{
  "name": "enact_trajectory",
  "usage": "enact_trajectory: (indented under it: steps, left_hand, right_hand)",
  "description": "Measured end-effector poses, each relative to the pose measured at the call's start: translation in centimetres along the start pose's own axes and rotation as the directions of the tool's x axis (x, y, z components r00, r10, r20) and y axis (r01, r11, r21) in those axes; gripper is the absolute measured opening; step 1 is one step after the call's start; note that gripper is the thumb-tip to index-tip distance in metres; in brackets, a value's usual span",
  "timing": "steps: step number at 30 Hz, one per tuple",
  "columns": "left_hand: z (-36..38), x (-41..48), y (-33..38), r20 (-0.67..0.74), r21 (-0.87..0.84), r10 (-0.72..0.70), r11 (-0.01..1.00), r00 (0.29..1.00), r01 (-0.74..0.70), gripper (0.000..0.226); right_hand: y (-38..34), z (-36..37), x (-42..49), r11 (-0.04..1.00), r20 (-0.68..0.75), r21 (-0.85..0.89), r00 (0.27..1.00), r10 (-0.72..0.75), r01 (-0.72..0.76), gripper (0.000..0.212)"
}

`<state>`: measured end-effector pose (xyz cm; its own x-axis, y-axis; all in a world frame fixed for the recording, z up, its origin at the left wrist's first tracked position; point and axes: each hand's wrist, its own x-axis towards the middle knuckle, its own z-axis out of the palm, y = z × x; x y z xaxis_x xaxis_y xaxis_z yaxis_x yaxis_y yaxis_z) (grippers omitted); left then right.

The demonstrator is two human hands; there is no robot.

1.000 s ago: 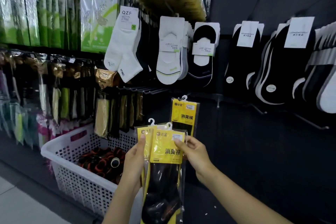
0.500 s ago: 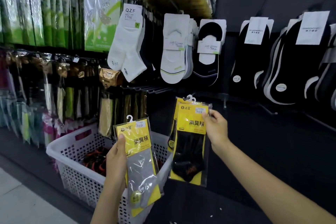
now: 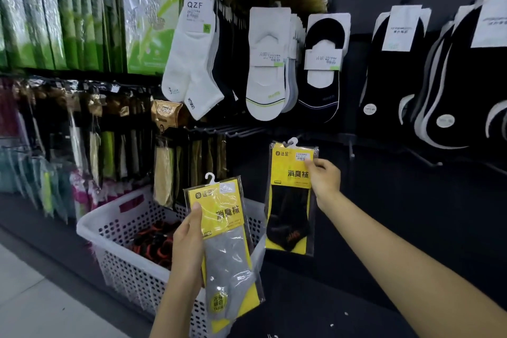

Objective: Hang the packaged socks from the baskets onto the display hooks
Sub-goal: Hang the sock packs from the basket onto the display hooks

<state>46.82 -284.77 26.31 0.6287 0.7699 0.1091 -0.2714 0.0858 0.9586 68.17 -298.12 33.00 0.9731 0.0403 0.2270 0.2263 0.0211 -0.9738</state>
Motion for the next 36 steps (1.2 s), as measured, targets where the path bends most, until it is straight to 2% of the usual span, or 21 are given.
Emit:
enact_trajectory:
  steps: [4,8,11,13,15,18,21,23,27,31,36]
  left_hand:
    - [0.3,0.0,-0.2,0.012,0.001,0.021,1.0,1.0,-0.021,0.037]
    - [0.5,0.0,-0.5,0.037,-0.008,0.018,1.0,0.999,-0.017,0.038]
    - [1.0,-0.3,-0.4,0.064,-0.032,0.001,1.0,0.998,0.001,0.04]
    - [1.5,-0.5,-0.4,0.091,-0.049,0.002,0.999,0.996,0.002,0.039]
    - [2.1,-0.8,-0.3,0.125,-0.056,-0.007,0.998,0.992,0.014,0.038]
    - [2.9,-1.4,-0.4,0.169,-0.077,0.006,0.997,0.986,0.007,0.038]
    - [3.7,-2.0,-0.3,0.209,-0.051,0.003,0.999,0.978,0.007,0.04]
    - [4.1,-2.2,-0.3,0.233,-0.045,0.002,0.999,0.972,0.009,0.04]
    - [4.6,-2.5,-0.4,0.283,-0.052,0.041,0.998,0.958,-0.027,0.04]
    - [5.0,-2.3,-1.1,0.362,-0.02,0.066,0.998,0.93,-0.063,0.033]
    - [6.5,-2.6,-1.8,0.421,0.014,0.014,1.0,0.907,-0.022,0.039]
  right_hand:
    - [1.3,-0.5,0.6,1.0,-0.071,0.017,0.997,0.026,-0.024,0.023]
    - [2.6,-1.7,0.1,0.995,-0.104,-0.054,0.992,0.076,-0.082,0.024]
    - [3.0,-2.6,-1.9,0.993,-0.075,-0.076,0.994,0.08,-0.086,0.027]
    - [2.8,-2.8,-3.8,0.997,0.044,-0.063,0.998,0.053,-0.05,0.027]
    - [2.2,-2.6,-6.1,0.999,0.226,-0.017,0.973,0.041,-0.038,0.023]
    - [1.6,-2.3,-9.3,0.999,0.478,-0.019,0.877,0.041,-0.037,0.02]
    - [2.1,-2.3,-11.1,0.998,0.598,-0.002,0.8,0.047,-0.057,0.025]
    - [2.6,-2.6,-11.4,0.996,0.585,0.047,0.81,0.029,-0.07,0.02]
    - [2.7,-3.6,-10.9,0.991,0.47,0.122,0.883,-0.017,-0.046,0.004]
    - [2.0,-4.3,-9.7,0.98,0.269,0.197,0.962,-0.048,-0.006,0.005]
    - [0.8,-4.1,-7.7,0.974,0.122,0.227,0.991,-0.057,0.029,0.003]
